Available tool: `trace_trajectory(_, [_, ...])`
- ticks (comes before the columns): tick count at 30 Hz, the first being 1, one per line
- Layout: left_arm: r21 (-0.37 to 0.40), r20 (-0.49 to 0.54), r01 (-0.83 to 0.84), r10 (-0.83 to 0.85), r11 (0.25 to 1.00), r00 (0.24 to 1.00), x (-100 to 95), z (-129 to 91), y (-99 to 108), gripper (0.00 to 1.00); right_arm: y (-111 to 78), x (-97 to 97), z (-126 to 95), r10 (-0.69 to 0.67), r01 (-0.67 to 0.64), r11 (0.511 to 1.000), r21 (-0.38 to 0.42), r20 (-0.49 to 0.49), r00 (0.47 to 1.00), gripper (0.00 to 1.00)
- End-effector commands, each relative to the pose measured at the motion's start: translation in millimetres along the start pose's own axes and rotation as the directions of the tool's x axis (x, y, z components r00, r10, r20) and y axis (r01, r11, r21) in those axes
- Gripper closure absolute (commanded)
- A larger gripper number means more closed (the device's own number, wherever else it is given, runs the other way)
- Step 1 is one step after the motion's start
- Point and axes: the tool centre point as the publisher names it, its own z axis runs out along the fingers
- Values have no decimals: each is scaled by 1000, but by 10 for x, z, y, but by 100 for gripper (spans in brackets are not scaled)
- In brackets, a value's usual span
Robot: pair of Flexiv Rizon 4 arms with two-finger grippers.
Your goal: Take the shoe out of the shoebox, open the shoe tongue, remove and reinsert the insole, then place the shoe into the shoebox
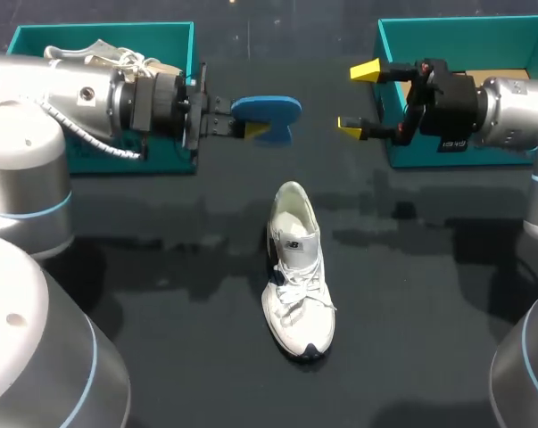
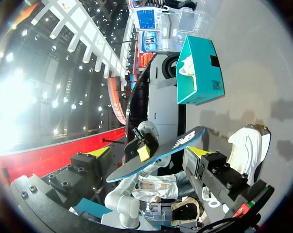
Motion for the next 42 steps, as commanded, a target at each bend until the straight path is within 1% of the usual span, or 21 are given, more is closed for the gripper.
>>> trace_trajectory(1, [5, -109, 365, -362, 931, 926, -58, 7, 19, 100, -5, -10, 4, 0, 0, 1000, 0, 0, 1000, 0])
trace_trajectory(6, [5, -109, 365, -362, 931, 926, -58, 7, 19, 100, -5, -10, 4, 0, 0, 1000, 0, 0, 1000, 0])
trace_trajectory(11, [-6, -126, 506, -502, 863, 855, -87, -7, 20, 100, -5, -10, 4, 0, 0, 1000, 0, 0, 1000, 0])
trace_trajectory(21, [-13, -127, 648, -644, 762, 755, -162, -19, 4, 100, -5, -10, 4, 0, 0, 1000, 0, 0, 1000, 0])
trace_trajectory(26, [-17, -127, 678, -674, 735, 728, -174, 1, -27, 100, -5, -10, 4, 0, 0, 1000, 0, 0, 1000, 0])
trace_trajectory(28, [-24, -129, 700, -697, 713, 705, -172, 16, -40, 100, -5, -10, 4, 0, 0, 1000, 0, 0, 1000, 0])
trace_trajectory(35, [-64, -110, 790, -791, 610, 602, -188, 61, -41, 100, -5, -10, 4, 0, 0, 1000, 0, 0, 1000, 0])
trace_trajectory(42, [-75, -113, 880, -881, 469, 460, -207, 71, -40, 100, -5, -10, 4, 0, 0, 1000, 0, 0, 1000, 0])
